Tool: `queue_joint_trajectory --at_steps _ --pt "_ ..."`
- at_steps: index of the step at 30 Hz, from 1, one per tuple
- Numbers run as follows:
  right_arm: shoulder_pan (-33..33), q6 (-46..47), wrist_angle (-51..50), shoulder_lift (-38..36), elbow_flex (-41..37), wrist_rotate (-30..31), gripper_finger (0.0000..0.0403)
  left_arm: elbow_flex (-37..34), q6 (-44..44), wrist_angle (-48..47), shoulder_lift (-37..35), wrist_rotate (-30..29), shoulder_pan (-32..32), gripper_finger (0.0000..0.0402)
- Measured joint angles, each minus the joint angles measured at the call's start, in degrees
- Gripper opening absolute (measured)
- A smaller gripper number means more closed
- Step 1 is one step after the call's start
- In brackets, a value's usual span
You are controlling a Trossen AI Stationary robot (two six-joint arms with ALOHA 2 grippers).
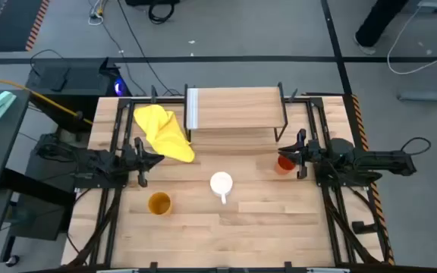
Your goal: Stack small to large cups/mugs on shelf
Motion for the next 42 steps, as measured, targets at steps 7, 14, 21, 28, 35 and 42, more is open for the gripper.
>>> queue_joint_trajectory --at_steps 7,14,21,28,35,42 --pt "0.00 0.00 0.00 0.00 0.00 -0.02 0.0058 -0.01 -0.02 0.00 -0.01 -0.01 0.01 0.0031" --pt "0.02 0.00 0.00 0.00 0.00 -0.01 0.0058 0.00 -0.02 0.02 0.01 -0.01 0.01 0.0035" --pt "0.02 -0.02 -0.02 0.02 0.00 0.00 0.0058 0.01 -0.02 0.01 -0.01 0.00 -0.01 0.0028" --pt "0.00 -0.02 0.00 0.00 0.00 0.00 0.0058 0.00 -0.02 0.00 0.01 0.00 0.00 0.0038" --pt "0.00 -0.02 0.00 0.00 0.00 -0.02 0.0058 -0.01 -0.02 0.00 -0.01 -0.01 0.01 0.0034" --pt "0.01 -0.02 -0.01 0.00 0.00 -0.02 0.0058 0.01 -0.02 0.00 -0.01 -0.01 -0.01 0.0028"
